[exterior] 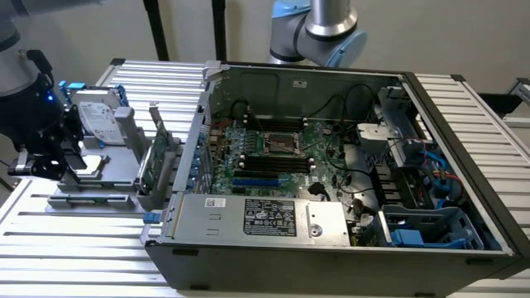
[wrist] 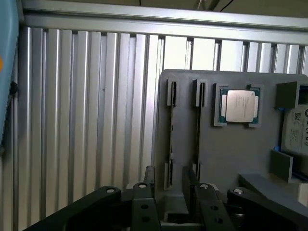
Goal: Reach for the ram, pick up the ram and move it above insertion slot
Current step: 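Pick up the ram and move it above insertion slot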
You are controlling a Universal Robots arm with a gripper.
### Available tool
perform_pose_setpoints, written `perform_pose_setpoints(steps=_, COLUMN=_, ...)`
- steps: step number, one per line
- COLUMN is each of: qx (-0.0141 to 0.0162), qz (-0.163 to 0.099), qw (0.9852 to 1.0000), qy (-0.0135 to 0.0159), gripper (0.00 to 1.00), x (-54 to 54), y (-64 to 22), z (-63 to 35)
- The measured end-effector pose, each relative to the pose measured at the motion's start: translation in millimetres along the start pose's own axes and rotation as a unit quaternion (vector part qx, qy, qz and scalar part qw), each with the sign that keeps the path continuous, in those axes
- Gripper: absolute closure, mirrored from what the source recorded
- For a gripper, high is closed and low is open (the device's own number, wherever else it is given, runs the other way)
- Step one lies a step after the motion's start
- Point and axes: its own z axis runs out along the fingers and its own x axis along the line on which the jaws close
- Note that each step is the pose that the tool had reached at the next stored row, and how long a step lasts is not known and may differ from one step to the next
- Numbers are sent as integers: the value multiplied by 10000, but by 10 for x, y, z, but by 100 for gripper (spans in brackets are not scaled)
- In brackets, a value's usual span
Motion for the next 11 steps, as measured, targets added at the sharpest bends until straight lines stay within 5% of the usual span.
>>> perform_pose_setpoints(steps=11, qx=0, qz=0, qw=10000, qy=0, gripper=64, x=-52, y=80, z=200)
